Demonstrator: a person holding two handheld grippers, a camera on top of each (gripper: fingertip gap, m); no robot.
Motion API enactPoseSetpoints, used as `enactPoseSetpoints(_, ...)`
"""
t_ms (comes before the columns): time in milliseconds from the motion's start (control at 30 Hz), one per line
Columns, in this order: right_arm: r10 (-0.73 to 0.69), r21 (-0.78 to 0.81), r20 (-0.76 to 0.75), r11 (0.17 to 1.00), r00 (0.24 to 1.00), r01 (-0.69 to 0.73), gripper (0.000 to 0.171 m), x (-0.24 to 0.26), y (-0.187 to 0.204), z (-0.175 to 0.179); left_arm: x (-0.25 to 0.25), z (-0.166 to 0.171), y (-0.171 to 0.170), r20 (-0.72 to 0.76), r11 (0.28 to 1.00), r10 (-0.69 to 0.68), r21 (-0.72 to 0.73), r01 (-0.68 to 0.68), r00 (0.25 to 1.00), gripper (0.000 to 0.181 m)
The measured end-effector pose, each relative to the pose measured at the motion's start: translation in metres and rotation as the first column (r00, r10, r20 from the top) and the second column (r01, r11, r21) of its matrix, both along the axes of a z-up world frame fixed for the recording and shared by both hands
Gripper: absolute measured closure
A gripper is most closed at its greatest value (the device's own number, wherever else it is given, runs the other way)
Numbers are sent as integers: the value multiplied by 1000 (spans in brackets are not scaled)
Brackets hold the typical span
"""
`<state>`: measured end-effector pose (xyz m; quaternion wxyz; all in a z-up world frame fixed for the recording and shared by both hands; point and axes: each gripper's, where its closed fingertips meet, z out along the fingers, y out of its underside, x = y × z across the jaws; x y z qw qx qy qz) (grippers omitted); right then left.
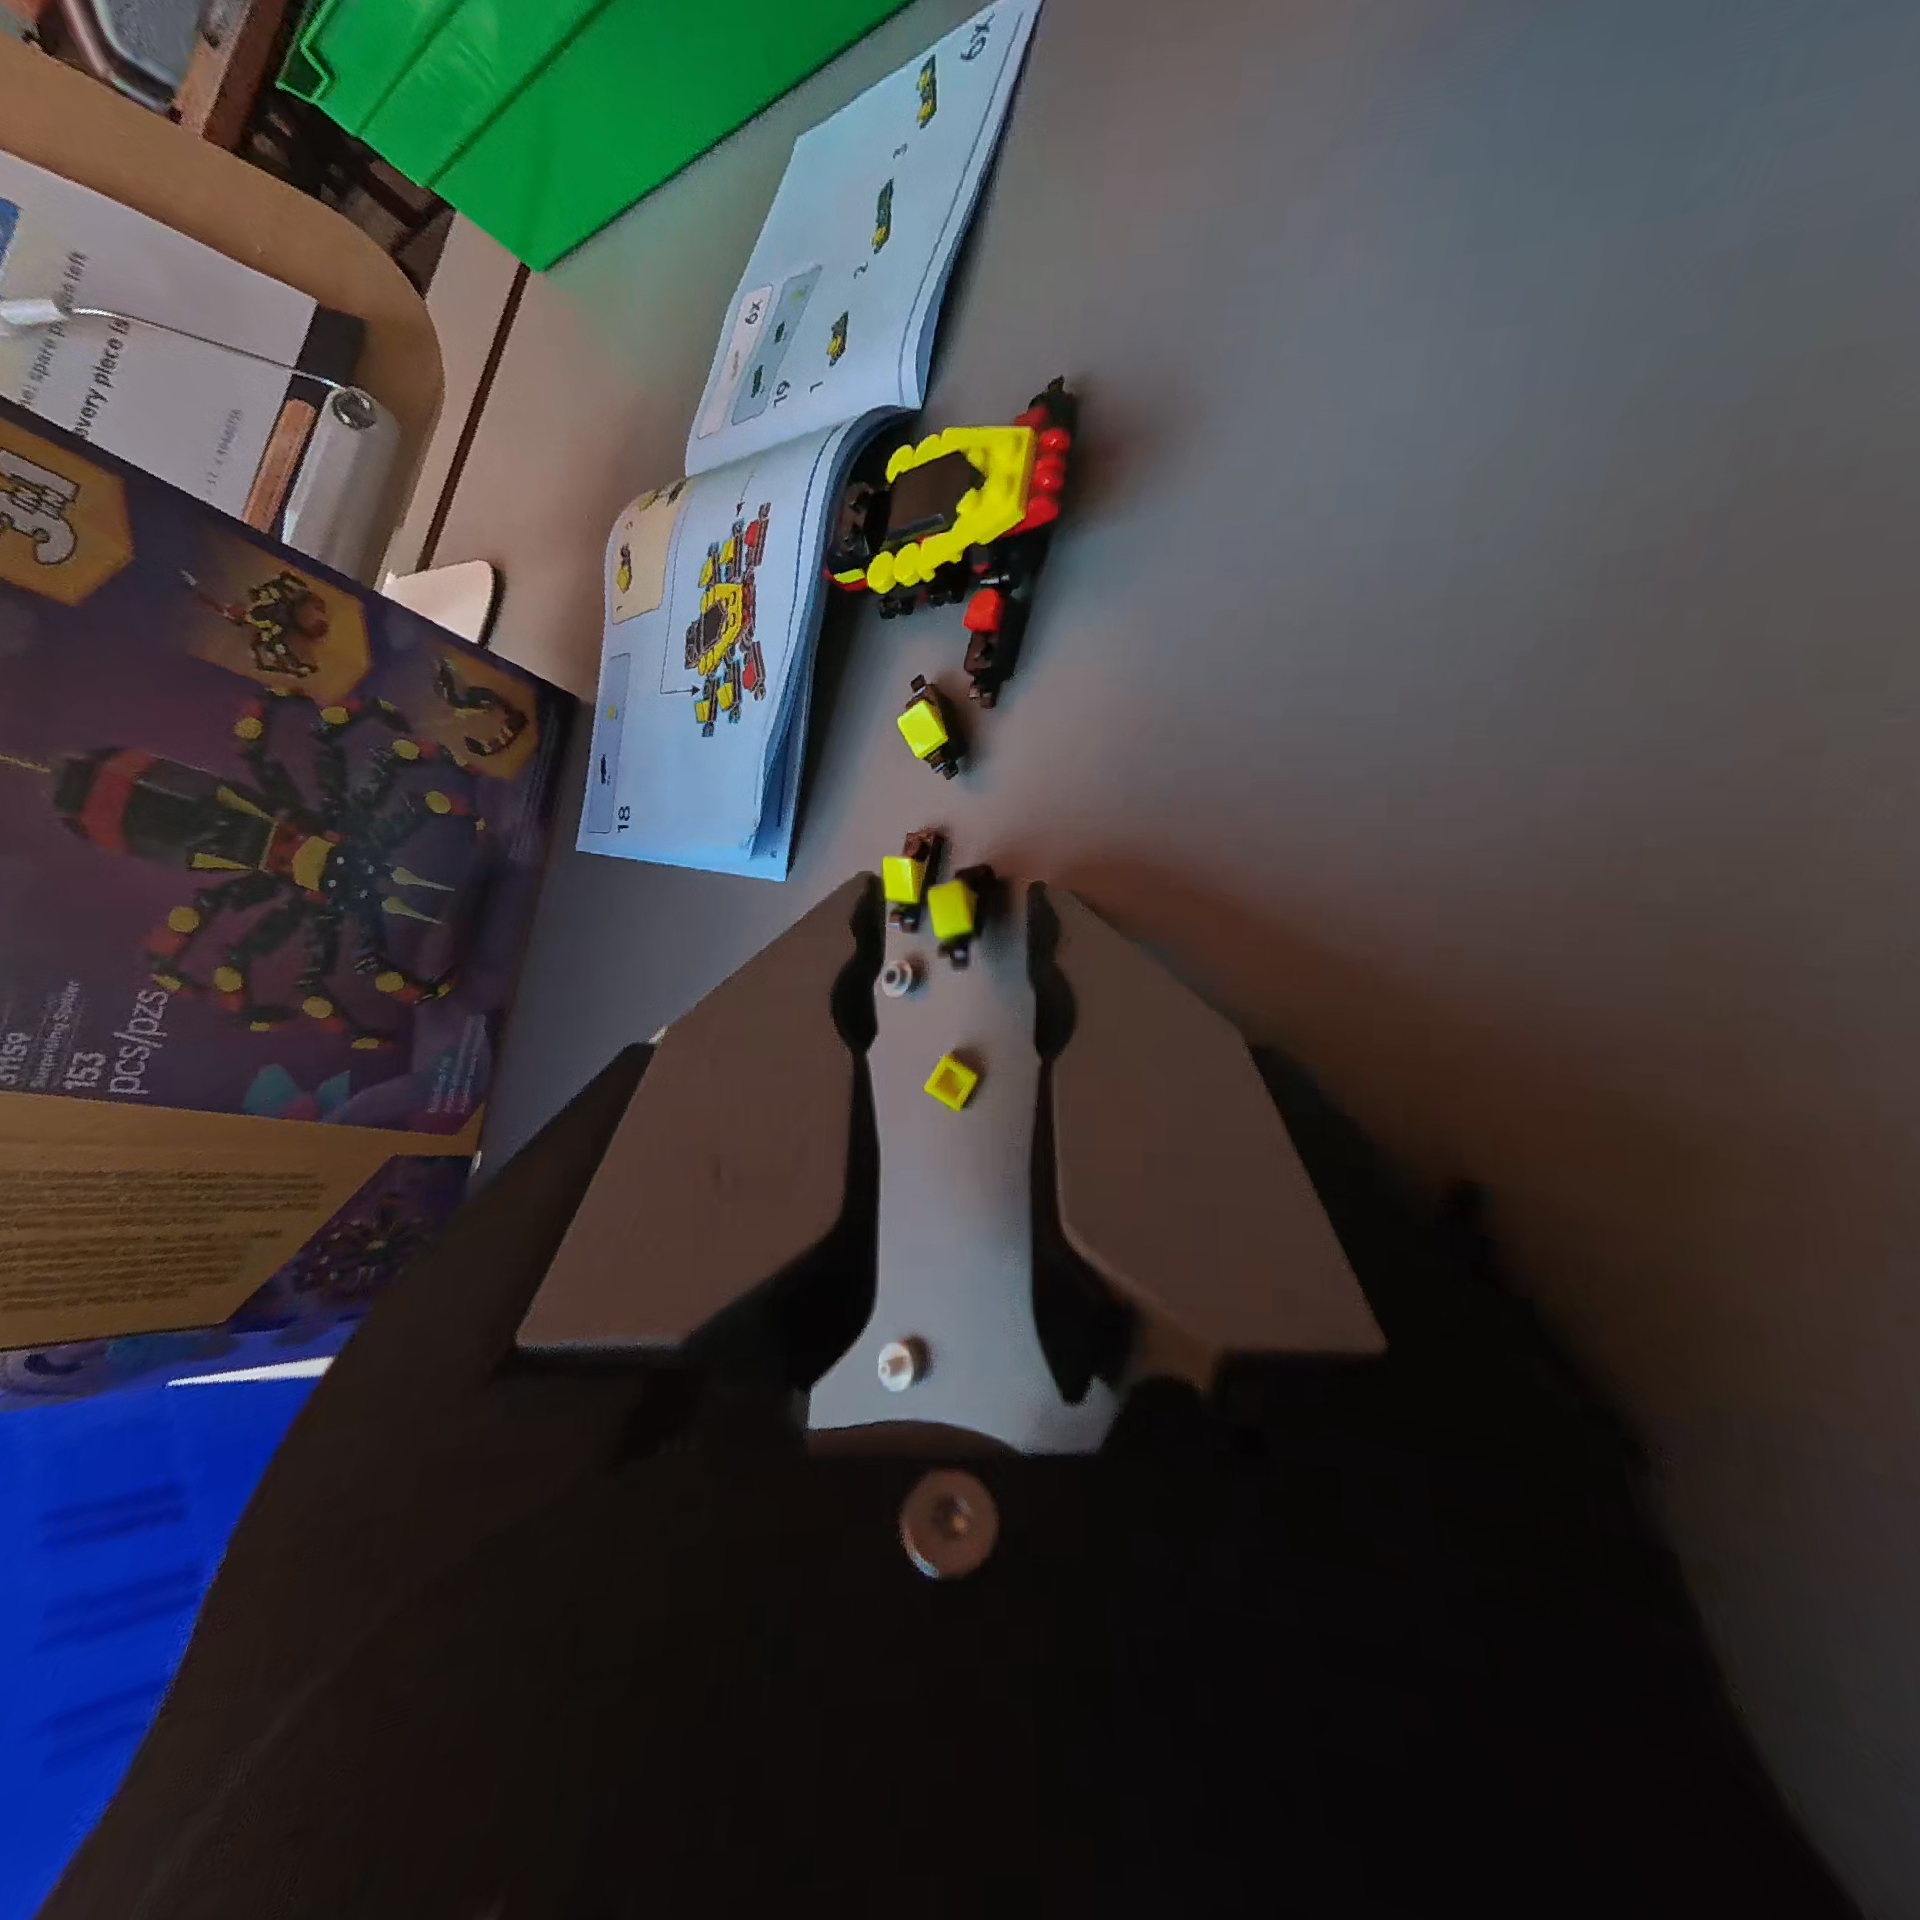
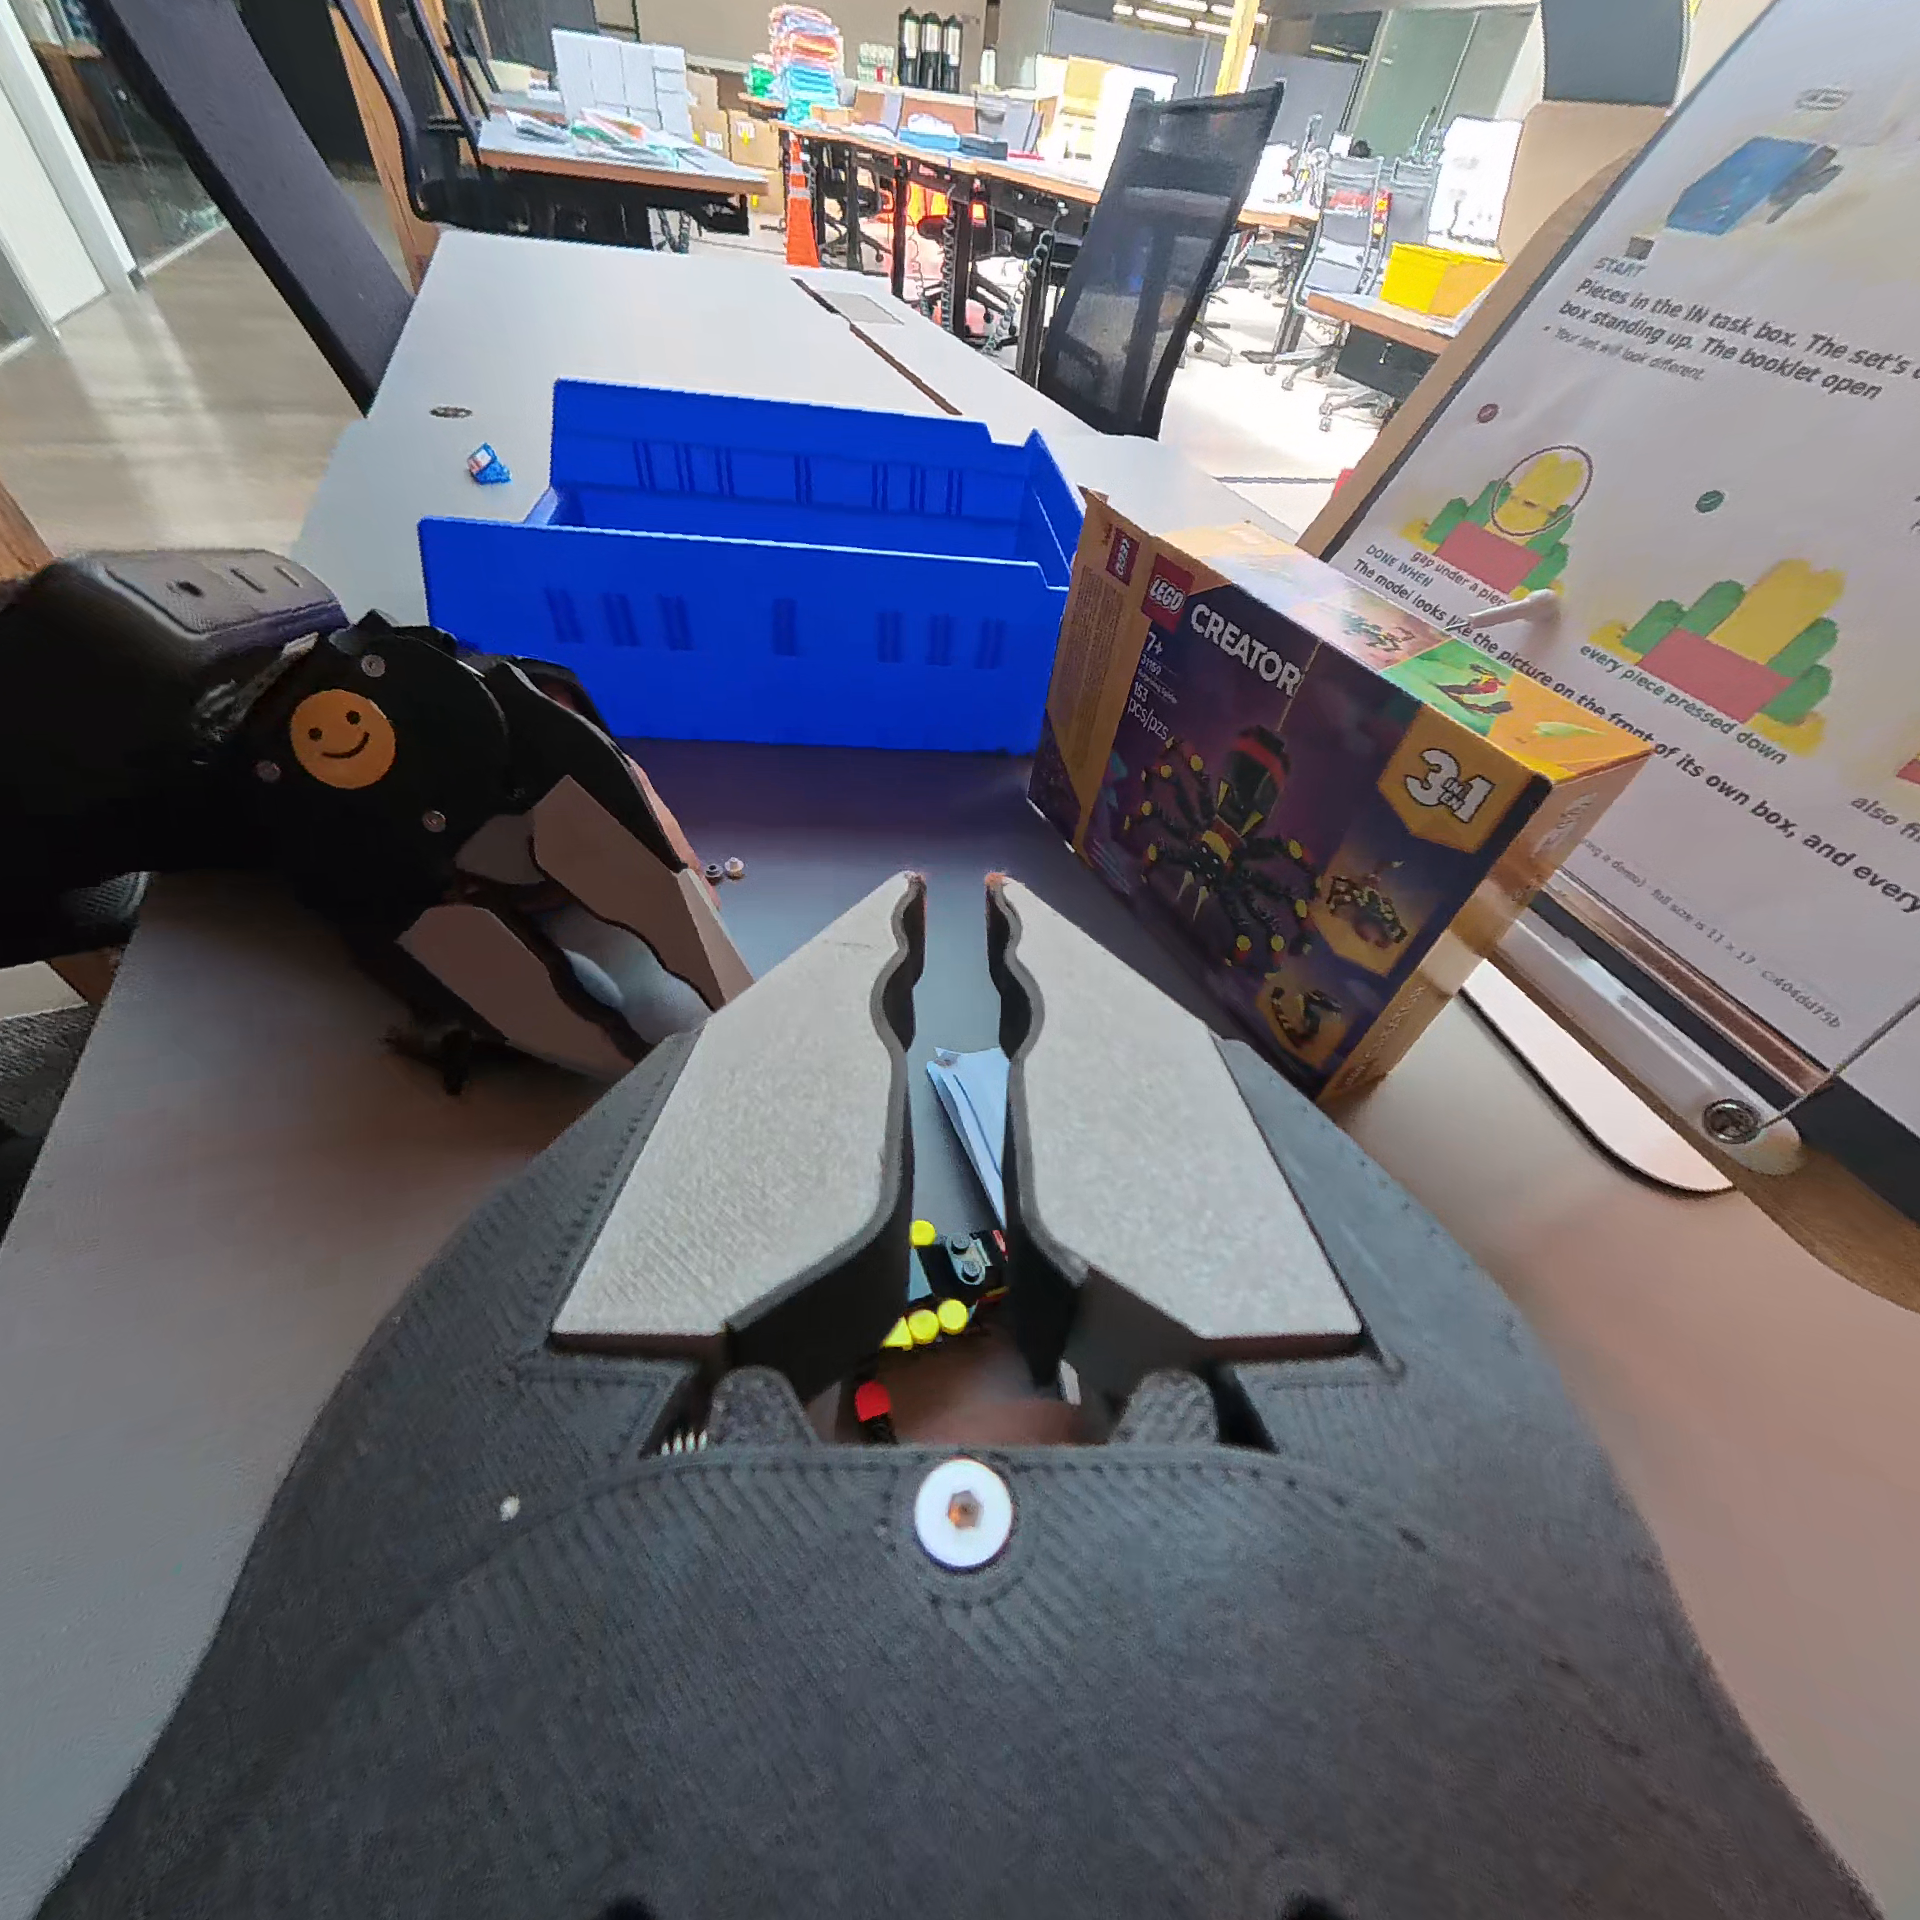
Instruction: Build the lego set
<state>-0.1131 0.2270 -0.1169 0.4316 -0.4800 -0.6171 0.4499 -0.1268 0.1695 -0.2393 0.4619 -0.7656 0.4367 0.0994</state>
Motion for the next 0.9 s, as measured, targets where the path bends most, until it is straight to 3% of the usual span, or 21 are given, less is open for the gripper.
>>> enactPoseSetpoints(167,-7,32,5,999,1000,7,163,1,1,0,3,4,-1,50,1000,-4,-6,4,999,150)
enactPoseSetpoints(267,-12,24,7,1000,1000,12,163,2,4,0,-1,18,1,153,1000,18,20,-21,988,149)
enactPoseSetpoints(533,-31,19,36,999,999,31,163,0,13,-11,-45,56,10,421,965,189,89,-248,887,152)
enactPoseSetpoints(900,-179,105,2,978,984,178,165,-3,48,-34,-61,62,13,442,942,221,135,-308,870,160)
